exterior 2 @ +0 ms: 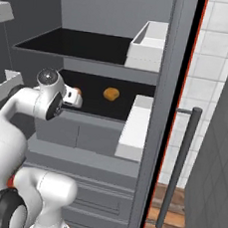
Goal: Gather the onion and potato from the fridge and place them on a tray on the dining counter. Then gather the steak and fish from the fridge and place them on the other tray.
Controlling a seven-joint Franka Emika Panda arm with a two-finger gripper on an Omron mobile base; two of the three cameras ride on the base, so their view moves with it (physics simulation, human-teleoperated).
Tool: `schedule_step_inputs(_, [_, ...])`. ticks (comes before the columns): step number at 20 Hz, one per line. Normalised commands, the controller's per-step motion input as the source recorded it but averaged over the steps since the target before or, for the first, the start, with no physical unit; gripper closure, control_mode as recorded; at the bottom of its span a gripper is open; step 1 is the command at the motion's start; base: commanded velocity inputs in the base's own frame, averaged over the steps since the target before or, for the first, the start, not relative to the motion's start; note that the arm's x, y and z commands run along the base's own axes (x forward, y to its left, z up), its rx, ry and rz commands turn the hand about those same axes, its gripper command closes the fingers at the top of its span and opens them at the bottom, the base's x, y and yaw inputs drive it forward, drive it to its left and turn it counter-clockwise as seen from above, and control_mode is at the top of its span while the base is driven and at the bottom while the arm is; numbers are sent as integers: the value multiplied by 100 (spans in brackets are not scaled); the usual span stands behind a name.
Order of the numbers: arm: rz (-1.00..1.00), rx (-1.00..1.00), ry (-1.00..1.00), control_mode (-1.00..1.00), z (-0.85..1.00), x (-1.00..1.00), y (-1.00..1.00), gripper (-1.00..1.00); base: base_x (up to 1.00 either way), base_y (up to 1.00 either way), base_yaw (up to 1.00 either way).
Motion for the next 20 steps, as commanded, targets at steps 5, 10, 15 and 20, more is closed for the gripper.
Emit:
schedule_step_inputs(5, [0, 0, -1, -100, -14, 46, 5, -100, 0, 0, 0])
schedule_step_inputs(10, [0, 0, -5, -100, -9, 38, 9, -100, 0, 0, 0])
schedule_step_inputs(15, [0, 0, 0, -100, 0, 38, 8, -100, 0, 0, 0])
schedule_step_inputs(20, [0, 0, 4, -100, 0, 40, 2, -100, 0, 0, 0])
